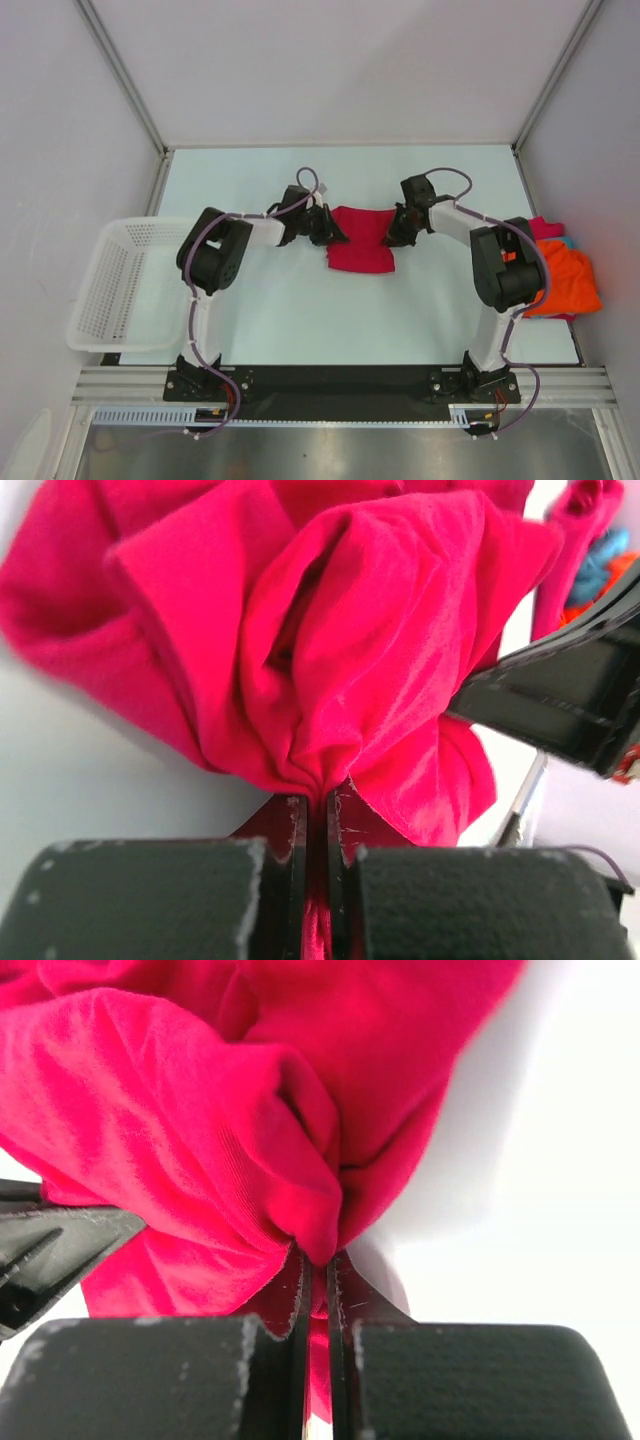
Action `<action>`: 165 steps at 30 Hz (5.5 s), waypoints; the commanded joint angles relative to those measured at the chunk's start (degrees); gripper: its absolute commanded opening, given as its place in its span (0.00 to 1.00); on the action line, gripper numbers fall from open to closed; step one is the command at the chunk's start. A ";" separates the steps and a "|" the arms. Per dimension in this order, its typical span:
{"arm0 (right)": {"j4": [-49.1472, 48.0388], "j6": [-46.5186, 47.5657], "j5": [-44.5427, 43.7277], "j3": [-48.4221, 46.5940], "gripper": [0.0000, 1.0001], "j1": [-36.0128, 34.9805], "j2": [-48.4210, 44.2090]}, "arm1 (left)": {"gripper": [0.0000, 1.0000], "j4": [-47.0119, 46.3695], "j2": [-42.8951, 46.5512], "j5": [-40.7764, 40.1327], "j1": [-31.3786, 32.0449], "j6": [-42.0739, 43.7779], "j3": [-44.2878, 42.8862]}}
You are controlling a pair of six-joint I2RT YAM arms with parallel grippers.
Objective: Fold and stack the t-shirts
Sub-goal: Put the neatly folded tshirt into the corner of the board with the right arm
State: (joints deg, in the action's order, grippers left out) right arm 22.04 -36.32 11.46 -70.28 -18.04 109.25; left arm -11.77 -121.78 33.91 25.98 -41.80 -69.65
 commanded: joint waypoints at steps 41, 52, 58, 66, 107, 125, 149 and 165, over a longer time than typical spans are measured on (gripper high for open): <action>33.76 12.84 -20.51 -2.23 0.00 31.13 -32.70 | 0.12 -24.70 -46.08 12.68 33.87 -51.18 -70.76; 34.56 11.18 -24.56 1.72 0.00 43.70 -39.46 | 0.99 -38.49 -30.55 15.92 31.51 -45.74 -37.96; 33.33 10.04 -24.91 3.22 0.00 46.69 -41.40 | 0.99 -46.32 -24.22 16.45 28.52 -45.74 -24.50; 27.88 9.68 -30.53 -1.43 0.00 52.66 -38.06 | 0.99 -53.88 -19.29 16.10 27.46 -46.18 -13.06; 23.49 11.53 -40.31 -9.61 0.00 60.40 -16.36 | 1.00 -65.49 -17.62 16.45 23.68 -49.96 -2.95; 22.43 12.32 -41.61 -9.96 0.53 50.83 -26.37 | 1.00 -65.40 -17.80 16.54 23.42 -49.43 -2.77; 19.27 5.29 -42.23 -0.11 0.50 37.03 -19.00 | 1.00 -66.36 -16.39 16.01 22.80 -49.08 1.00; 23.57 9.68 -43.72 -21.91 0.51 32.02 -12.66 | 0.99 -59.51 -11.91 15.66 21.22 -43.20 5.57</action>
State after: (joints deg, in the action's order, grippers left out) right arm 44.77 -28.42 -29.71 -86.28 16.34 97.93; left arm -73.80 -138.19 49.74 48.66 -90.52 -65.93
